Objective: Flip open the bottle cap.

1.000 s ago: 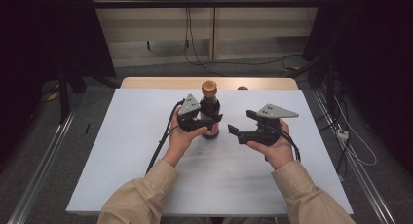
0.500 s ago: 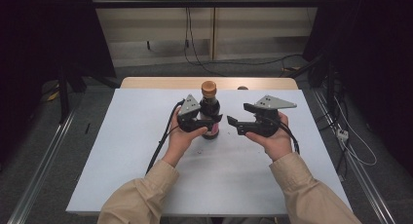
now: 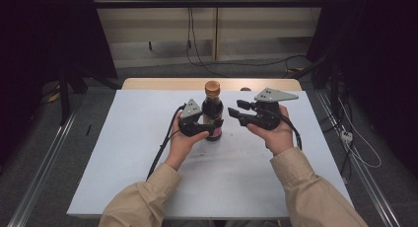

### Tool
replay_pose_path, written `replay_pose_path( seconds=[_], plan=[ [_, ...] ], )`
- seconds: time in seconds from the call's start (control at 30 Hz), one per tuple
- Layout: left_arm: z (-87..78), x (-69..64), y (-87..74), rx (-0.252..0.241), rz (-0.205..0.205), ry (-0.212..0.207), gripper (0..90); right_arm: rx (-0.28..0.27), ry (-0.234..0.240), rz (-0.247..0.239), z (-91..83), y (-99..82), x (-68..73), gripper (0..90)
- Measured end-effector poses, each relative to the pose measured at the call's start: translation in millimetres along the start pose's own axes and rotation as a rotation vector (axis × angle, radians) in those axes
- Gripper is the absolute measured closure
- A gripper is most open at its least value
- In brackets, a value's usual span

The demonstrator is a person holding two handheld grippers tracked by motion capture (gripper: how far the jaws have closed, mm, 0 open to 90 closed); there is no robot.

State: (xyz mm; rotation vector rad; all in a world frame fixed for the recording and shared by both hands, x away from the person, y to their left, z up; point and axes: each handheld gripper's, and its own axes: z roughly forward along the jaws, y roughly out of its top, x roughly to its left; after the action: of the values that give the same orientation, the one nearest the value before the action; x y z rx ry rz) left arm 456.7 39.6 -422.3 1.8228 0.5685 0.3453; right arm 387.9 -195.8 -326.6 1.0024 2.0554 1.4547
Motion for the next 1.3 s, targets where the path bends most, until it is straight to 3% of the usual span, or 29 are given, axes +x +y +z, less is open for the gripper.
replay_pose_path(
  seconds=[0.1,0.2,0.27,0.43,0.7,0.93,1.3],
  plan=[
    [0.2,-0.6,-0.1,-0.012,0.003,0.003,28.0,-0.003,0.007,0.002,2.7,3.9,0.6,62.0],
    [-0.7,-0.5,1.9,-0.041,0.036,0.001,28.2,0.006,-0.003,0.001,4.9,7.2,-0.2,64.5],
    [0.1,-2.0,2.5,-0.047,0.030,0.007,28.7,0.010,-0.006,0.008,5.9,9.2,-1.3,65.8],
    [0.0,-0.6,1.8,-0.043,0.035,0.002,29.3,0.010,-0.002,0.014,7.4,13.3,-4.4,76.1],
    [-1.1,3.3,3.5,-0.026,0.041,-0.028,30.6,0.010,0.006,0.035,8.5,14.0,-5.5,84.4],
    [-0.2,3.4,2.8,-0.039,0.035,-0.032,30.9,0.005,0.001,0.028,7.7,20.3,-5.4,89.6],
    [-0.3,1.4,2.3,-0.042,0.020,-0.025,30.7,0.030,0.005,-0.002,14.4,35.7,1.4,90.0]
  ],
)
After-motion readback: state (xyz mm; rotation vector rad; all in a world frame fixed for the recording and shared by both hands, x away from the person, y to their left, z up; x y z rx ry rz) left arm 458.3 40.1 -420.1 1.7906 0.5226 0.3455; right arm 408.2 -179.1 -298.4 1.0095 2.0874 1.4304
